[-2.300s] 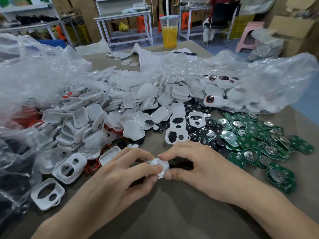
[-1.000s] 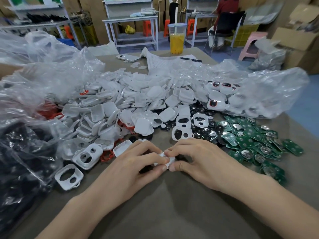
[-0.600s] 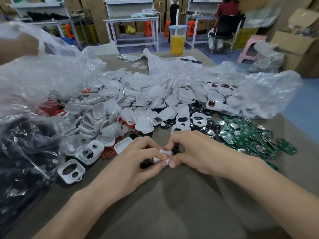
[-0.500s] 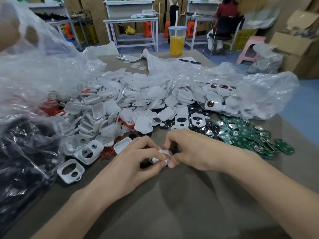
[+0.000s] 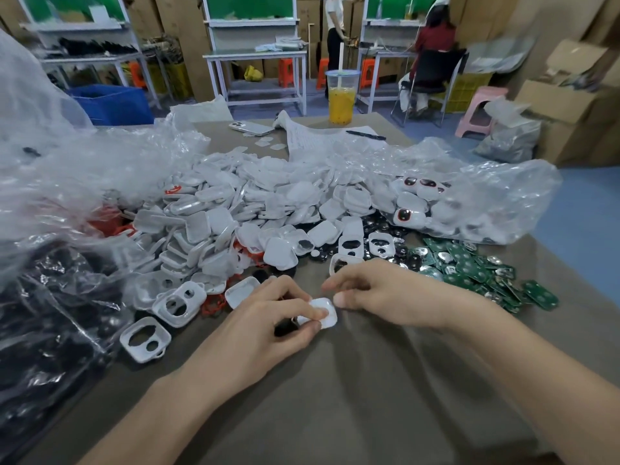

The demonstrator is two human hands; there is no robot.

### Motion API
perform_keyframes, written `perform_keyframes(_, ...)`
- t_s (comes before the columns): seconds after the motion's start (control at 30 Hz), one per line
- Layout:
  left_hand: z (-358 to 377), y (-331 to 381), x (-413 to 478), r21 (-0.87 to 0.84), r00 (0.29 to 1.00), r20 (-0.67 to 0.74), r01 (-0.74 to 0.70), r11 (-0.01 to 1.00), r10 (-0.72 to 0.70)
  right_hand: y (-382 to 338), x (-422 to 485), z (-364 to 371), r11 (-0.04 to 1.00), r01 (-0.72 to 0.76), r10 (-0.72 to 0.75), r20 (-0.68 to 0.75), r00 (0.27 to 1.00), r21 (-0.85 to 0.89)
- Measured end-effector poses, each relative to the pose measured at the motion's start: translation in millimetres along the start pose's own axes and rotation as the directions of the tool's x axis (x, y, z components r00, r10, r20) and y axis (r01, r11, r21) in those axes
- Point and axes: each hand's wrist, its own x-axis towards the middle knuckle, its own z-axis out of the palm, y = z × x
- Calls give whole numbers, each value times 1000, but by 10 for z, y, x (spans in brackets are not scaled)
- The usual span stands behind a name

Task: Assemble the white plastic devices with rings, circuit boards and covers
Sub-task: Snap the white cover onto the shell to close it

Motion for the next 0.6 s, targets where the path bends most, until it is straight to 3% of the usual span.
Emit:
perform_keyframes(0.23,-36,61,-35,38,999,10,-35,999,35,-84,177,54,986,-159,161,46,986,-46)
perform_keyframes(0.43,-48,91,-36,90,997,7,-76,993,75,-327,300,-11,918,-365,384,115,916,-153)
perform_keyframes(0.6,-35,82,-28,94,995,-5,-95,991,96,-456,354,50,864,-395,442,95,892,-314)
